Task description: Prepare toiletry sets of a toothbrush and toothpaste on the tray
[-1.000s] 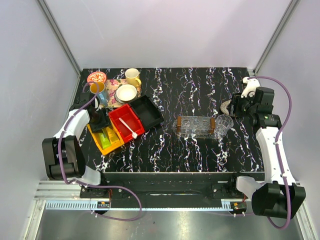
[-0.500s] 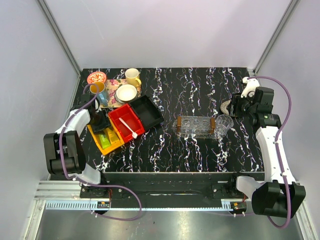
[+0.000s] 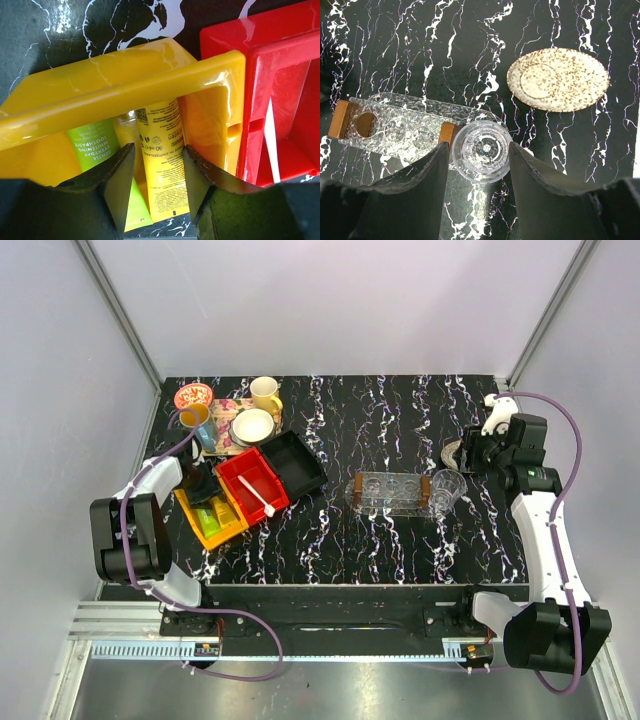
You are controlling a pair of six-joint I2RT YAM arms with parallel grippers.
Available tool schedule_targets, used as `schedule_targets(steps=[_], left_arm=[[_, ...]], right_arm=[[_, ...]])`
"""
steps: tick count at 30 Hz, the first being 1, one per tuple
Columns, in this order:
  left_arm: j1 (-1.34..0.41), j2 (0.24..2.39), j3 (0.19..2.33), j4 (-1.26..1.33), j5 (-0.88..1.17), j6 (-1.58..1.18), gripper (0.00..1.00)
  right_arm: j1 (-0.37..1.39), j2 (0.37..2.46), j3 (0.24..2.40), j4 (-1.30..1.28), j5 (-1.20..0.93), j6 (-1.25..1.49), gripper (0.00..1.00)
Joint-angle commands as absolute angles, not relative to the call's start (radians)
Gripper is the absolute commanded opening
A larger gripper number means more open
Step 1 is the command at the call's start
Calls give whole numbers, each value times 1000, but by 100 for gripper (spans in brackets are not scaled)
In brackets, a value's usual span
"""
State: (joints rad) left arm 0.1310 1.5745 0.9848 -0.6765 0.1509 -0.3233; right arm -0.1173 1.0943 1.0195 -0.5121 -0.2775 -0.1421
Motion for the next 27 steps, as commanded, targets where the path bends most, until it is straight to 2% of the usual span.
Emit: schedule_targets(steps=[1, 18, 27], left_arm=[[135, 1589, 977, -629, 160, -334, 47], [135, 1626, 986, -615, 163, -310, 48], [137, 1605, 999, -626, 190, -305, 38]], right_arm=[[-120, 1097, 1020, -469, -258, -156, 56], [-120, 1095, 1020, -466, -252, -161, 57], [-120, 1091, 1020, -466, -253, -163, 57]])
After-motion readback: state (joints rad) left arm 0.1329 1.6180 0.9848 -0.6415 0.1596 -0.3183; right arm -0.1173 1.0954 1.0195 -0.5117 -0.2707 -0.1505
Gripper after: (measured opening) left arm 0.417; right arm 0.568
